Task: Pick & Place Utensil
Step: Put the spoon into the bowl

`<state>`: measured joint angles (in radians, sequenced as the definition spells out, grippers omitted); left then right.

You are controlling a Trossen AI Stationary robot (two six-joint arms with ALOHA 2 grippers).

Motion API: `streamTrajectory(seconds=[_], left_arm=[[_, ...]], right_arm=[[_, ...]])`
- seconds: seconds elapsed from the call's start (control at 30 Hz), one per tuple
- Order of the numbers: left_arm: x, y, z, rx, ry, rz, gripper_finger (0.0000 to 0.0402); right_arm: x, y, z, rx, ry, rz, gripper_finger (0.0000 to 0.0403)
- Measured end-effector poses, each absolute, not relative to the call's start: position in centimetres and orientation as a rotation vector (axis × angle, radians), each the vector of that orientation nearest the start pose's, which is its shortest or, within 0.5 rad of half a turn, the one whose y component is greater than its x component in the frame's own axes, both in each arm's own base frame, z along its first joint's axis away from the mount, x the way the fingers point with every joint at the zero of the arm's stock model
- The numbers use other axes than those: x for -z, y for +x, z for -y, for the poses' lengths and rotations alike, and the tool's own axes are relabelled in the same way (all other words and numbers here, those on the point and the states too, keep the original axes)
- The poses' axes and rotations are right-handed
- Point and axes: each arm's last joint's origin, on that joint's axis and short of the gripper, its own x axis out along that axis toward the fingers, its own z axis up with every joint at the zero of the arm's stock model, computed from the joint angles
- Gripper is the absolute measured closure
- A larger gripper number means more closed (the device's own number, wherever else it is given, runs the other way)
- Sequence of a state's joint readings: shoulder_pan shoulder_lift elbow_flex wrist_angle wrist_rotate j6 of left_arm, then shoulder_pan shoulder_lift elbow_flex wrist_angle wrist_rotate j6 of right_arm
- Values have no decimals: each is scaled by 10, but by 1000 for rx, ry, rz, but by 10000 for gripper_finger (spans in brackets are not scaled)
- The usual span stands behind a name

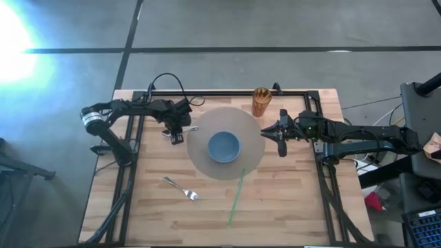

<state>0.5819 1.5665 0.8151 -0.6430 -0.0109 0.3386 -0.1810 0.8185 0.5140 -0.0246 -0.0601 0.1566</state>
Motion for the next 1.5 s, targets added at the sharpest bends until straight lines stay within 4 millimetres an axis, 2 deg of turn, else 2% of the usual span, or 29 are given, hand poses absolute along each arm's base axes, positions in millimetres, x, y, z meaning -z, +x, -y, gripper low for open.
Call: streamTrajectory(seconds=[0.1, 0.27, 0.43, 0.67, 1.07, 1.5], left_arm=[[-149, 213, -141, -254, -122, -1410, 392], [-149, 214, -141, -262, -132, -1408, 380], [-149, 213, -141, -271, -133, -1407, 394], [-156, 208, -137, -273, -139, -1401, 395], [-197, 202, -133, -359, -99, -1215, 397], [-252, 201, -117, -435, -21, -845, 395]], right_arm=[[-249, 180, 31, 145, 195, -317, 342], [-249, 180, 31, 146, 195, -317, 343], [-249, 180, 31, 145, 194, -317, 336], [-249, 180, 31, 145, 194, -317, 324], [-249, 180, 31, 145, 195, -317, 324], [-249, 180, 31, 145, 193, -309, 344]])
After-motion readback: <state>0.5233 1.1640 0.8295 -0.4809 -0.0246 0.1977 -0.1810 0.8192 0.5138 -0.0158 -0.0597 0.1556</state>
